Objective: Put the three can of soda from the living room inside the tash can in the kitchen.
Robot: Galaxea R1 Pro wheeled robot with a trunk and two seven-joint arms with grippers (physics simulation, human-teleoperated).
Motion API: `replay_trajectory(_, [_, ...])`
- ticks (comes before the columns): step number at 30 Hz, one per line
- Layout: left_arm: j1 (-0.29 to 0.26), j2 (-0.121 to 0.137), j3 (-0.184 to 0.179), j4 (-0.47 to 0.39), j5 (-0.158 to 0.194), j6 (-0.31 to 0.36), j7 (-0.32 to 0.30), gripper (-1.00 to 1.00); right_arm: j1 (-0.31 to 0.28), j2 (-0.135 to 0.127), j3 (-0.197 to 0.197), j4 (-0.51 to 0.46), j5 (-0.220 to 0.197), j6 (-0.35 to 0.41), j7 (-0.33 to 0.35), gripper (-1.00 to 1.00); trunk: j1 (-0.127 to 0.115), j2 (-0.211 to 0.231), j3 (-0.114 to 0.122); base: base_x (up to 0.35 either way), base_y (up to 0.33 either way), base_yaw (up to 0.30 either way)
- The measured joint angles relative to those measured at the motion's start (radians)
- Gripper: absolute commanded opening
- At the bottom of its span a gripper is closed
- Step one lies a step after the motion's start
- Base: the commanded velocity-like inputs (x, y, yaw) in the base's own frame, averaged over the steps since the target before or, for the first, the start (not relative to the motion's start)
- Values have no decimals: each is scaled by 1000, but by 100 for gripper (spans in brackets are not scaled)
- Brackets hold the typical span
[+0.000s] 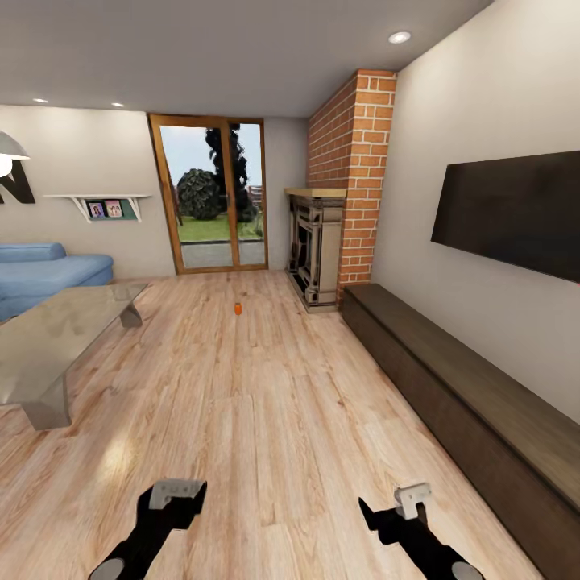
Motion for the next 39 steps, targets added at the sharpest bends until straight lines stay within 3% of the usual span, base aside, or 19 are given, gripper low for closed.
replay_trajectory(4, [3, 4, 5, -33, -1, -23, -135, 100, 17, 1, -6, -156, -2, 20, 32, 100, 0, 0, 0, 0, 0, 0])
replay_trajectory(6, [3, 5, 6, -34, -2, -35, -151, 100, 25, 1, -6, -168, -2, 21, 38, 100, 0, 0, 0, 0, 0, 0])
replay_trajectory(9, [9, 4, 7, -23, -9, -115, -187, 100, 62, 1, -10, -180, -4, -4, 52, 100, 0, 0, 0, 0, 0, 0])
replay_trajectory(13, [17, 4, 8, 22, -10, -192, -200, 100, 82, 0, -15, -138, -6, -99, 55, 100, 0, 0, 0, 0, 0, 0])
replay_trajectory(18, [21, 4, 9, 71, -13, -237, -206, 100, 92, -1, -40, -72, -6, -177, 59, 100, 0, 0, 0, 0, 0, 0])
replay_trajectory(25, [20, 4, 10, 159, -9, -252, -208, 100, 95, -2, -53, -35, -7, -203, 60, 100, 0, 0, 0, 0, 0, 0])
replay_trajectory(39, [19, 3, 9, 183, -10, -254, -208, 100, 94, 2, -70, -11, -11, -211, 45, 100, 0, 0, 0, 0, 0, 0])
